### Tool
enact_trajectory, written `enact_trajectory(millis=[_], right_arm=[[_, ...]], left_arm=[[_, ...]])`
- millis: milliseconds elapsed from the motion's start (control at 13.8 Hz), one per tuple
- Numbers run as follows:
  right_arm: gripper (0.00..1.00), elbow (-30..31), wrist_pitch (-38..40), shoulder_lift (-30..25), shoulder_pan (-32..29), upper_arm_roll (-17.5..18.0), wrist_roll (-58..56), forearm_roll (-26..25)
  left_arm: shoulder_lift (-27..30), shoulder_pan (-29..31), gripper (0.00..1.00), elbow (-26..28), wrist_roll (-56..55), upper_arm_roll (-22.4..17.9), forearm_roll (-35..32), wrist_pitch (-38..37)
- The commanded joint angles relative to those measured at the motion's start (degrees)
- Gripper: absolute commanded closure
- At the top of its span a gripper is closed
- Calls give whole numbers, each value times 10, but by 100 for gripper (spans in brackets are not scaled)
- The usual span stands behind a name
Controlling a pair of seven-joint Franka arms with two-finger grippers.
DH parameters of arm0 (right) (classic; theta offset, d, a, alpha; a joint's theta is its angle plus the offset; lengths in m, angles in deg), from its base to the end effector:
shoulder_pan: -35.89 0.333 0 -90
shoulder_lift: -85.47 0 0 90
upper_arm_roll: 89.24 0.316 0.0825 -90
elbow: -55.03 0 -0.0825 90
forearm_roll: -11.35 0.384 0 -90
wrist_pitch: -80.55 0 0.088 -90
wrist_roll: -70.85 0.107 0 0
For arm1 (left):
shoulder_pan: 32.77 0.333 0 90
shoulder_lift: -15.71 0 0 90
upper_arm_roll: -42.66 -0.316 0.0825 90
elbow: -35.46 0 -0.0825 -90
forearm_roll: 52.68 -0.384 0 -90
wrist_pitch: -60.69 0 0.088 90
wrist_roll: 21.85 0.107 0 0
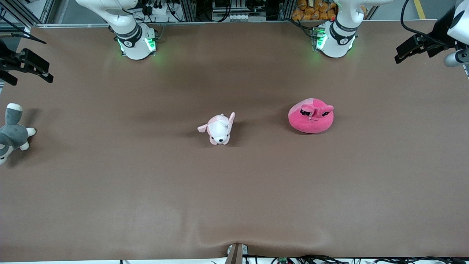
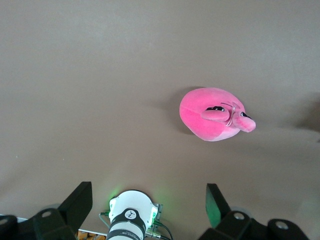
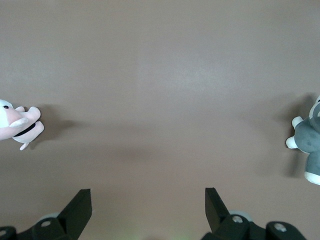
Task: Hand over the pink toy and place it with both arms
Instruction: 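Move the left gripper toward the pink plush toy's snout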
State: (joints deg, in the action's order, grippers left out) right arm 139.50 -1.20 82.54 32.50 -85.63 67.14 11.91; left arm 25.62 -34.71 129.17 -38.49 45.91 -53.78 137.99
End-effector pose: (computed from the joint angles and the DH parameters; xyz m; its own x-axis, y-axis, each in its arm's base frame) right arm 0.5223 0.0043 0.6842 0.9975 0.0699 0.0040 0.0699 -0.9975 -0.0062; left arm 0.4731 -0.0434 0.6656 0.9736 0.2049 -0.1004 0.1996 -0.9780 -0.0601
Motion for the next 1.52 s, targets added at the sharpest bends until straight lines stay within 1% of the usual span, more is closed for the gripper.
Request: enact_trajectory(millis=[0, 363, 653, 944, 1089, 1306, 1452], right_arm=[[0, -9, 7, 3, -7, 2, -9, 7], [0, -9, 7, 3, -7, 2, -9, 7], [0, -9, 7, 3, -6, 2, -9, 7], [0, -9, 7, 3, -7, 2, -9, 7], [0, -9, 7, 4, -7, 2, -9, 7], [0, -10, 6, 5, -7, 1, -9, 7], [0, -10, 6, 6, -8, 1, -9, 7]], left_arm=[[-1, 6, 0, 9, -23, 2, -3, 0], [-1, 15, 0, 54, -60, 3, 4, 34], [-1, 14, 0, 89, -61, 3, 5, 64], [6, 11, 0, 139, -62, 9, 5, 109], [6, 11, 0, 168, -78, 13, 5, 144], [-16, 11, 0, 183, -122, 14, 9, 159], [-32, 11, 0, 184, -165, 14, 25, 160]])
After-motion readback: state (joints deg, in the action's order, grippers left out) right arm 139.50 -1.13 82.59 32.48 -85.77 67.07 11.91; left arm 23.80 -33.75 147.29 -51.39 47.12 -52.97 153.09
